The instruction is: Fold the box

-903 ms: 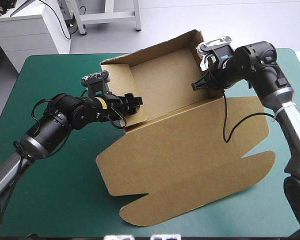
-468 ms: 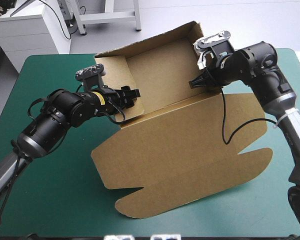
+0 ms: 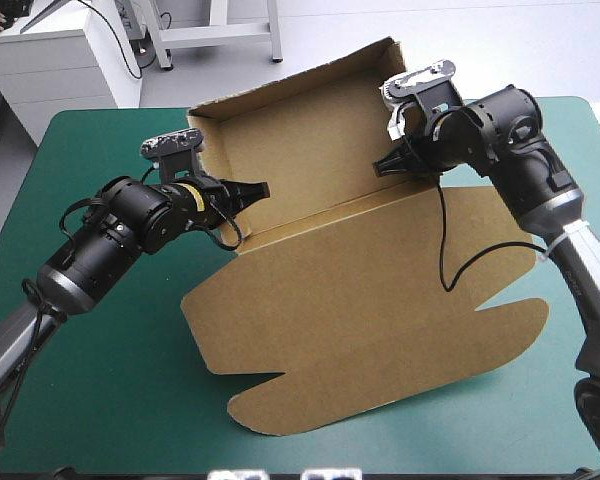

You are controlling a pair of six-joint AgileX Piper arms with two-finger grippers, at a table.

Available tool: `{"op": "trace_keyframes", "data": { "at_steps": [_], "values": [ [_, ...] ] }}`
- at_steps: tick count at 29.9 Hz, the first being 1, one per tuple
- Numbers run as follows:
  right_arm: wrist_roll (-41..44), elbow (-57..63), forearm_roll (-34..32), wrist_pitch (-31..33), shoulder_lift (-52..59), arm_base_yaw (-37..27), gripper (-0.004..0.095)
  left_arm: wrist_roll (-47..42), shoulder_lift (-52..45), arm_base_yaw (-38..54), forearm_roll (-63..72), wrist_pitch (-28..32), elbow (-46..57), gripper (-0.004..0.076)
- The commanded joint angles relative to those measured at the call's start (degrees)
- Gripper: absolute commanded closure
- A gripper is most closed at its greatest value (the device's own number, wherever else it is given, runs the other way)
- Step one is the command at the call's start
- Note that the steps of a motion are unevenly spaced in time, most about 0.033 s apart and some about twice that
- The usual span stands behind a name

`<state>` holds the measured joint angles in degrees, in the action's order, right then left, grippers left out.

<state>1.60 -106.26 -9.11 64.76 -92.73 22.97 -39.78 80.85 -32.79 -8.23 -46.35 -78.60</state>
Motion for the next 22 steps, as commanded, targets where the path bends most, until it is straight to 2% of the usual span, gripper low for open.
{"op": "trace_keyframes", "data": {
  "at_steps": [1, 7, 11, 13, 17, 22],
  "values": [
    [0.5, -1.9, 1.3, -2.9, 2.9, 0.6, 0.0912, 1.2, -1.7, -0.7, 0.1, 3.6, -2.6, 0.0732],
    [4.5, -1.9, -0.6, 0.2, 2.8, 0.6, 0.0912, 6.7, 3.1, -0.7, 0.9, -6.4, -9.1, 0.0732],
    [5.7, -1.7, -0.9, 4.9, 1.6, -0.5, 0.0912, 11.3, 7.9, -0.6, 1.0, -14.3, -17.0, 0.0732],
    [5.8, -1.7, -0.3, 7.0, 0.4, -1.4, 0.0913, 12.5, 11.2, 0.0, 1.2, -18.6, -21.2, 0.0732],
    [5.4, -1.4, 2.7, 6.9, -2.4, -3.0, 0.0913, 14.9, 17.7, 2.2, 2.4, -26.3, -27.2, 0.0732],
    [4.8, -1.4, 3.5, 6.9, -7.1, -3.1, 0.0913, 18.6, 23.2, 5.5, 9.3, -27.3, -28.7, 0.0732]
  ]
}}
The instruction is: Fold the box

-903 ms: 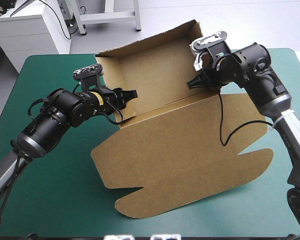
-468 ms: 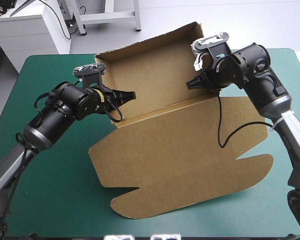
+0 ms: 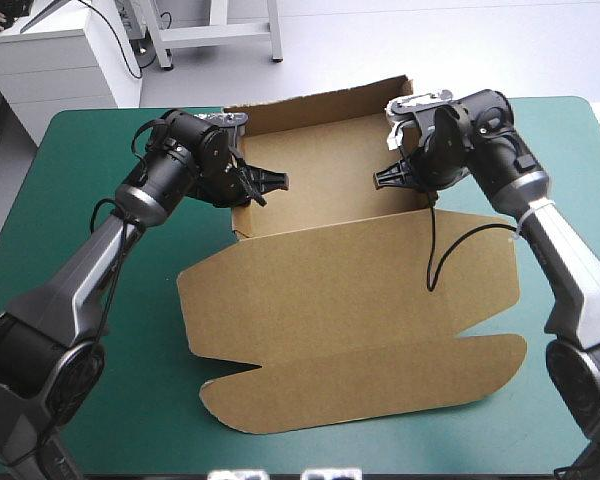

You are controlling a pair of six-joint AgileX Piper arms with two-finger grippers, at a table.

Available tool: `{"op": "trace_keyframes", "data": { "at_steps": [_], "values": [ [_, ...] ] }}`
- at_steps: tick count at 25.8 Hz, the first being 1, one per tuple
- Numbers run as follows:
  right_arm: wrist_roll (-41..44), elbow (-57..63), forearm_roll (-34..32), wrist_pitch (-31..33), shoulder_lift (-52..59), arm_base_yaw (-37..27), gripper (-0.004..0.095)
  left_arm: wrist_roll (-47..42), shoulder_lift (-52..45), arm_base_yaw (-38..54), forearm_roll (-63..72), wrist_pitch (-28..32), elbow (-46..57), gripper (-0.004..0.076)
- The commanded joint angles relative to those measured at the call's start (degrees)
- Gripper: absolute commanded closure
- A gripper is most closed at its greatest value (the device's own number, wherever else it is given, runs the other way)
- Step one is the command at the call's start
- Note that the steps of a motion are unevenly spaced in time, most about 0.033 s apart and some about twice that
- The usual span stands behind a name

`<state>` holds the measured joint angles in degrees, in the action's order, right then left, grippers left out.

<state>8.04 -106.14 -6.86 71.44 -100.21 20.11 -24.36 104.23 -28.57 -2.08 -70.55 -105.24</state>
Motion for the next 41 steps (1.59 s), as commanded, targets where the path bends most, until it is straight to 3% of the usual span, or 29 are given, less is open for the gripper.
{"op": "trace_keyframes", "data": {
  "at_steps": [1, 12, 21, 24, 25, 28, 31, 36, 41],
  "values": [
    [-1.7, -1.5, 1.4, 0.3, -1.1, -0.2, 0.0913, 3.9, 1.0, 1.5, 4.0, -3.1, -2.0, 0.0732],
    [-1.7, -1.5, 5.2, 0.3, -11.6, -1.7, 0.0928, 5.2, 8.9, 1.9, 5.3, -3.1, -2.0, 0.0732],
    [-2.1, -1.4, 5.8, 0.3, -12.6, -2.6, 0.0926, 7.8, 10.6, 1.9, 5.6, -3.1, -2.0, 0.0729],
    [-2.2, -1.4, 7.8, 0.3, -12.7, -4.0, 0.0925, 8.4, 10.7, 1.9, 5.6, -3.1, -2.0, 0.0693],
    [-2.9, -1.4, 10.0, 0.3, -12.7, -4.8, 0.0913, 8.4, 10.7, 1.9, 5.6, -3.1, -2.0, 0.0646],
    [-4.6, -1.4, 12.6, 0.3, -12.7, -5.7, 0.0801, 8.4, 10.7, 1.9, 5.6, -3.1, -2.0, 0.0444],
    [-4.7, -1.4, 12.5, 0.3, -12.7, -5.7, 0.0574, 8.2, 10.7, 1.9, 5.3, -3.1, -2.0, 0.0229],
    [-4.7, -2.6, 12.1, 0.3, -12.7, -5.7, 0.0296, 8.2, 10.7, 1.9, 5.2, -3.1, -2.6, 0.0203],
    [-4.7, -7.4, 12.1, 0.3, -12.7, -5.7, 0.0246, 8.5, 10.2, 1.9, 5.2, -3.2, -7.4, 0.0203]
  ]
}}
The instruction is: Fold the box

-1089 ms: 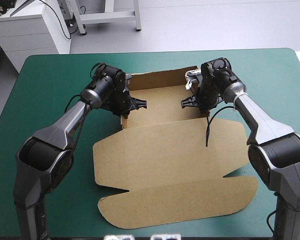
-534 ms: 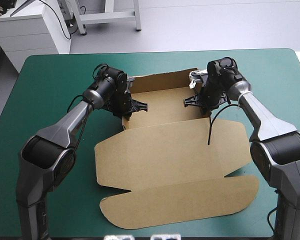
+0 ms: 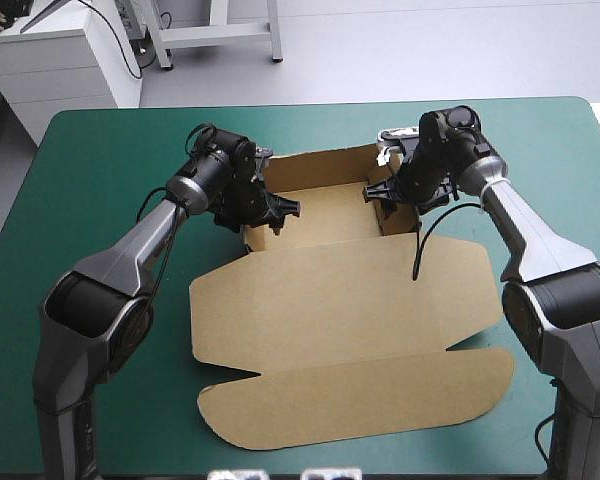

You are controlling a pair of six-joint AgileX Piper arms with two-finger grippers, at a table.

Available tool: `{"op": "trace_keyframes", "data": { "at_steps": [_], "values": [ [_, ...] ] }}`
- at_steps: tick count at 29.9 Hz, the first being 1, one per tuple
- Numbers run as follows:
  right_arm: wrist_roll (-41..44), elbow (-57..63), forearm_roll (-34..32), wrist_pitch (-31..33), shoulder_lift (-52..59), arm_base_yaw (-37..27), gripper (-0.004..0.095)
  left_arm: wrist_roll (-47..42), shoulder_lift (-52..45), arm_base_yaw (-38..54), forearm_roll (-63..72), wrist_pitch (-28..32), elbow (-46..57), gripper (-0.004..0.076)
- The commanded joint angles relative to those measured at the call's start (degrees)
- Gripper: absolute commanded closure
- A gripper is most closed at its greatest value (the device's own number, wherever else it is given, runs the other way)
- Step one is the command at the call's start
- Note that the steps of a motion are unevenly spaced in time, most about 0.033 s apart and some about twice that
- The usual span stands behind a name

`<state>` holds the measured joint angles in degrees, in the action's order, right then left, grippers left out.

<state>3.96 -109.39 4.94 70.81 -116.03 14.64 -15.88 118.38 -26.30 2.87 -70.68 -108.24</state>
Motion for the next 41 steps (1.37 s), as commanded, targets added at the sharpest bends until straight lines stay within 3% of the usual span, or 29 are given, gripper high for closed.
{"op": "trace_keyframes", "data": {
  "at_steps": [1, 7, 9, 11, 15, 22, 30, 41],
  "values": [
    [-0.6, -5.3, 0.3, 0.9, 3.1, -0.2, 0.0247, 0.0, -4.2, -0.3, 0.3, -3.1, -5.9, 0.0203],
    [-0.6, -10.3, -0.9, 0.9, 3.5, -0.2, 0.0247, 1.4, -6.6, -0.3, -0.5, -3.1, -15.6, 0.0211],
    [-0.6, -10.8, -1.7, 0.9, 4.4, -0.2, 0.0247, 2.9, -8.8, -0.3, -0.7, -3.1, -16.6, 0.0263],
    [-0.4, -10.7, -2.9, 0.9, 5.4, -0.2, 0.0247, 4.2, -11.0, -0.3, -2.3, -3.1, -16.6, 0.036],
    [0.1, -10.6, -4.3, 0.9, 8.4, -0.2, 0.0247, 4.7, -16.1, -0.3, -2.9, -3.1, -16.6, 0.0731],
    [0.1, -9.8, -4.4, 0.9, 12.0, -0.2, 0.0247, 6.5, -27.2, -0.3, -1.5, -3.1, -13.1, 0.0732],
    [-0.6, -2.4, -4.4, 0.9, 12.3, -0.2, 0.0246, 9.4, -46.6, -0.3, -3.6, -2.1, 9.2, 0.0732],
    [-2.6, 0.4, -1.9, 0.8, 4.9, -0.2, 0.0247, 8.7, -74.3, -0.3, -4.6, 15.9, 44.5, 0.0732]
  ]
}}
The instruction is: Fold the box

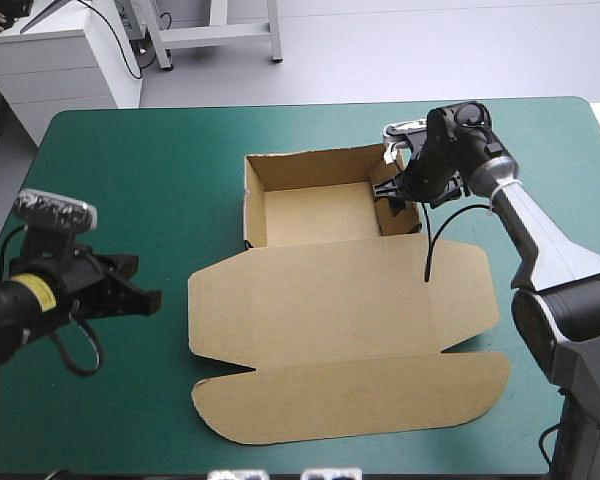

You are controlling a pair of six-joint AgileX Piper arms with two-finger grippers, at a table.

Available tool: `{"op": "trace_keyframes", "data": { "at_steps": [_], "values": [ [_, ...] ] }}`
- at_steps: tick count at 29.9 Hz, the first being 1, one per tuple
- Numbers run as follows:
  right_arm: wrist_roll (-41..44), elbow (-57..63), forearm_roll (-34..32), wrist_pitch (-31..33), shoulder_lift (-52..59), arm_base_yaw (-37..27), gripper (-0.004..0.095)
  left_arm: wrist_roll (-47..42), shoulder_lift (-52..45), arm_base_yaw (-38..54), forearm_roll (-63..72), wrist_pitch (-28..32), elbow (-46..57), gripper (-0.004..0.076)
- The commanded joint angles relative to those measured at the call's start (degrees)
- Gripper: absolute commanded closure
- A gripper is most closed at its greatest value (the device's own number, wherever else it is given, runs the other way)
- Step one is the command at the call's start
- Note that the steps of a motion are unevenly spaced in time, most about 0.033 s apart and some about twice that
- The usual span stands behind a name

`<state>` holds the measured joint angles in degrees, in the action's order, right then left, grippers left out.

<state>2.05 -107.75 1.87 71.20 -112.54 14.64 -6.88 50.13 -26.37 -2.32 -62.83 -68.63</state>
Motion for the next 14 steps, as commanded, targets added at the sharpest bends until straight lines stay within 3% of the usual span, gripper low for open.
{"op": "trace_keyframes", "data": {
  "at_steps": [1, 9, 14],
  "values": [
    [-0.7, -1.2, 1.8, 0.4, 1.0, -0.2, 0.0247, -0.2, -7.8, -0.2, 0.6, 9.4, 7.6, 0.0732],
    [-1.0, -1.0, 2.5, 0.4, -1.4, -0.2, 0.028, 1.1, -22.1, -0.2, 0.7, 13.5, 23.4, 0.0732],
    [-1.1, -0.9, 3.9, 0.5, -3.0, -0.2, 0.0501, 0.8, -29.4, -0.2, 1.2, 16.7, 30.4, 0.0732]
  ]
}}
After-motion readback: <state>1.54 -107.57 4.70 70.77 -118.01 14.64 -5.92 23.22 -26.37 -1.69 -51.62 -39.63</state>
